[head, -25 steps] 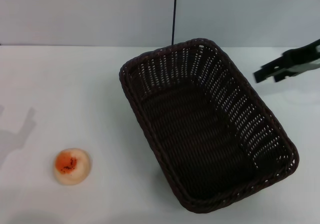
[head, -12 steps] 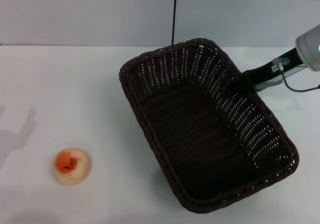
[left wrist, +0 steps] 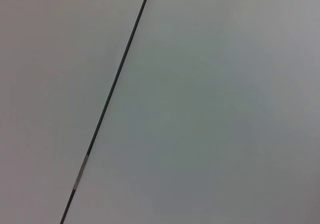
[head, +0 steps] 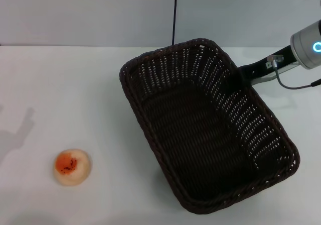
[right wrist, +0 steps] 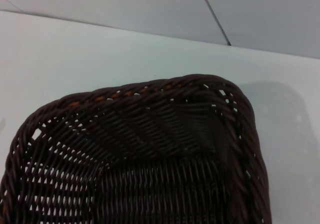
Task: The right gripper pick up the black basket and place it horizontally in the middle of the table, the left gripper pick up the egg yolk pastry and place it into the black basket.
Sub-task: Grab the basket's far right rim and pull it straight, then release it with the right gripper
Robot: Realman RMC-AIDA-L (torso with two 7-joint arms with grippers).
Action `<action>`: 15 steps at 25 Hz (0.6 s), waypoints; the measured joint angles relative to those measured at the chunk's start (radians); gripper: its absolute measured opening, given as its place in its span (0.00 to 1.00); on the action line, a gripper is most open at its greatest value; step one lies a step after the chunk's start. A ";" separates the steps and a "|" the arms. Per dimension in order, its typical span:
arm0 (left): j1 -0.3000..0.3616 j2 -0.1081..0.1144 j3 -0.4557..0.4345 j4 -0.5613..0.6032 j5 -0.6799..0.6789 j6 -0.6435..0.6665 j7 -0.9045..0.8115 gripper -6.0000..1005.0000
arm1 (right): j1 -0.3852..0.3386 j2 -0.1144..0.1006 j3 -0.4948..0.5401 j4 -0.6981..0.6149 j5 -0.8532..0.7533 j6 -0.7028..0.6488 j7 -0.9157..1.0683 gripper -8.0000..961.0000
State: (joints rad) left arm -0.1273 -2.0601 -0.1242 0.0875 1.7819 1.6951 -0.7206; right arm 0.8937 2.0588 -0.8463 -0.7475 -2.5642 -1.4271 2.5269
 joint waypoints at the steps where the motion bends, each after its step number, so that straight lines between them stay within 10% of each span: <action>1: -0.002 0.000 0.000 0.000 0.000 -0.002 0.000 0.83 | -0.001 0.002 -0.008 0.001 0.000 0.006 -0.001 0.49; 15: 0.002 0.000 -0.011 0.020 -0.001 0.000 0.005 0.83 | -0.005 -0.011 -0.097 -0.237 -0.004 -0.148 -0.220 0.18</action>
State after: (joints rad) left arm -0.1255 -2.0600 -0.1350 0.1074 1.7807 1.6954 -0.7152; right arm 0.8883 2.0477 -0.9433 -0.9847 -2.5681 -1.5754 2.3068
